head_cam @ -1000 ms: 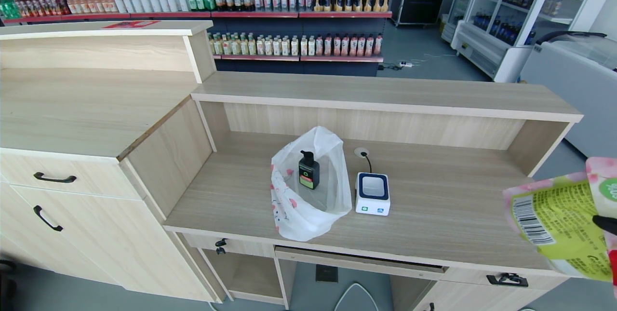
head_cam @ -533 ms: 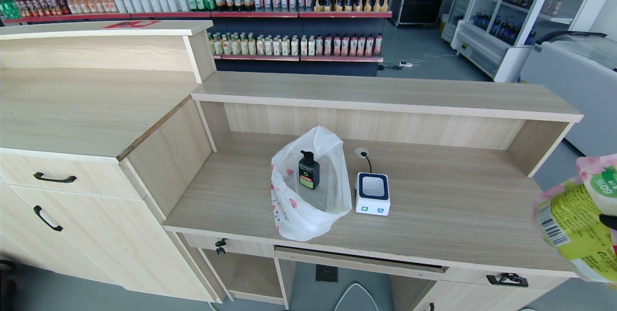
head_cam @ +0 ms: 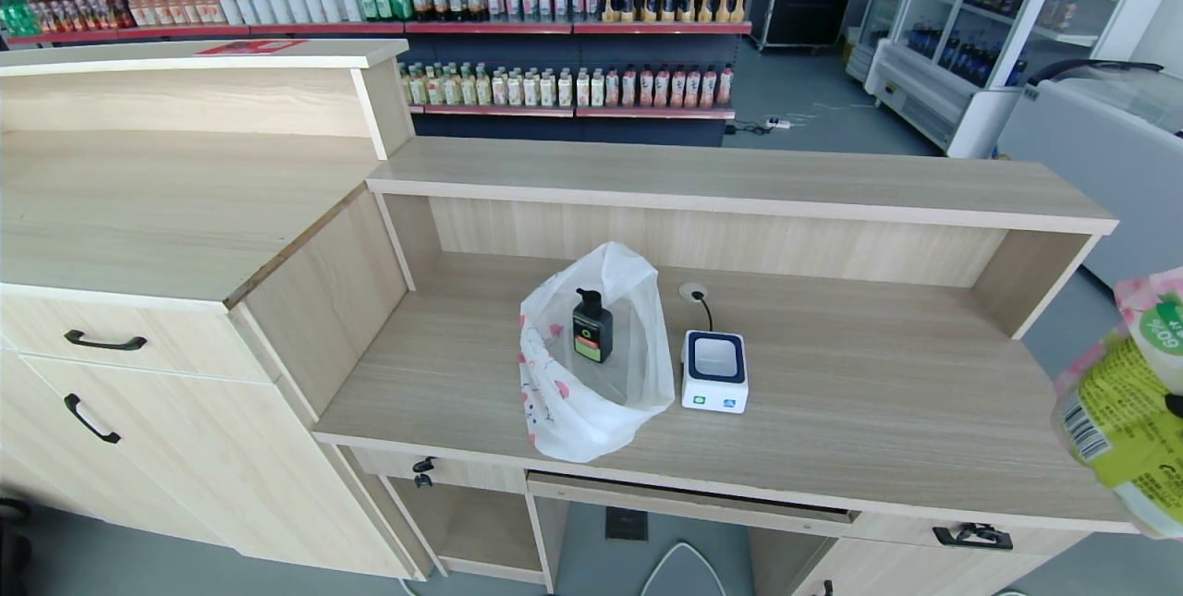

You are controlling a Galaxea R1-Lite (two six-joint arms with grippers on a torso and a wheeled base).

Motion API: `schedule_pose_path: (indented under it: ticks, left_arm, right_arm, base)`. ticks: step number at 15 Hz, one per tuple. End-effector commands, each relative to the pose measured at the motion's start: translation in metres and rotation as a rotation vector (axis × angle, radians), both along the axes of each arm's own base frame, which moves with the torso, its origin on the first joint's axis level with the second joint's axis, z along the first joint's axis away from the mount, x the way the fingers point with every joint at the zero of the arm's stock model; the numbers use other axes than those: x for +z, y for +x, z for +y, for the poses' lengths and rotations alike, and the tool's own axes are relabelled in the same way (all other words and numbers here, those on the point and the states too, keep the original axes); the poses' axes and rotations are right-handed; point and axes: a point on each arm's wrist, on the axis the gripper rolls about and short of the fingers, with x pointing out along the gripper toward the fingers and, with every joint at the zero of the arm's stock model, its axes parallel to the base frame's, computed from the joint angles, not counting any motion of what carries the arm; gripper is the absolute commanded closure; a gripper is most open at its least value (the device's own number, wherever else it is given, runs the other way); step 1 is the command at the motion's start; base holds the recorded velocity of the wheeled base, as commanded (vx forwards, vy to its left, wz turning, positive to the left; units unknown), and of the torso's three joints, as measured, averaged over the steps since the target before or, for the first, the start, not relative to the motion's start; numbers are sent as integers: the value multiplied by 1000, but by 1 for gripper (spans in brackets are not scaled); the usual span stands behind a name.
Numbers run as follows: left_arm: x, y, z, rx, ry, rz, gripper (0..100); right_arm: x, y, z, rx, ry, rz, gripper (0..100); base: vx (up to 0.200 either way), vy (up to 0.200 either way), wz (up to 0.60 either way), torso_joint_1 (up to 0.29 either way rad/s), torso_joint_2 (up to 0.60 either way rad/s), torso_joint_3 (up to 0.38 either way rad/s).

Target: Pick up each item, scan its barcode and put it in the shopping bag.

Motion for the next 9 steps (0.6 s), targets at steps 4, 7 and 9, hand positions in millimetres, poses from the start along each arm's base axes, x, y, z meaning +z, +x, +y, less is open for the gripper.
schedule_pose_path:
  ticks: [4, 7, 9]
  left_arm:
    - [0, 0, 0, 1, 0, 1, 0]
    - [0, 0, 0, -1, 0, 1, 0]
    - [0, 0, 0, -1, 0, 1, 0]
  right_arm:
    - [6, 24, -4, -32, -115, 28, 100]
    - [5, 55, -14, -50, -162, -28, 100]
    - [-4, 78, -21, -16, -190, -20, 100]
  base:
    - [0, 0, 600, 1, 2, 2]
    - [0, 0, 600, -1, 4, 4]
    - [0, 0, 0, 0, 0, 0]
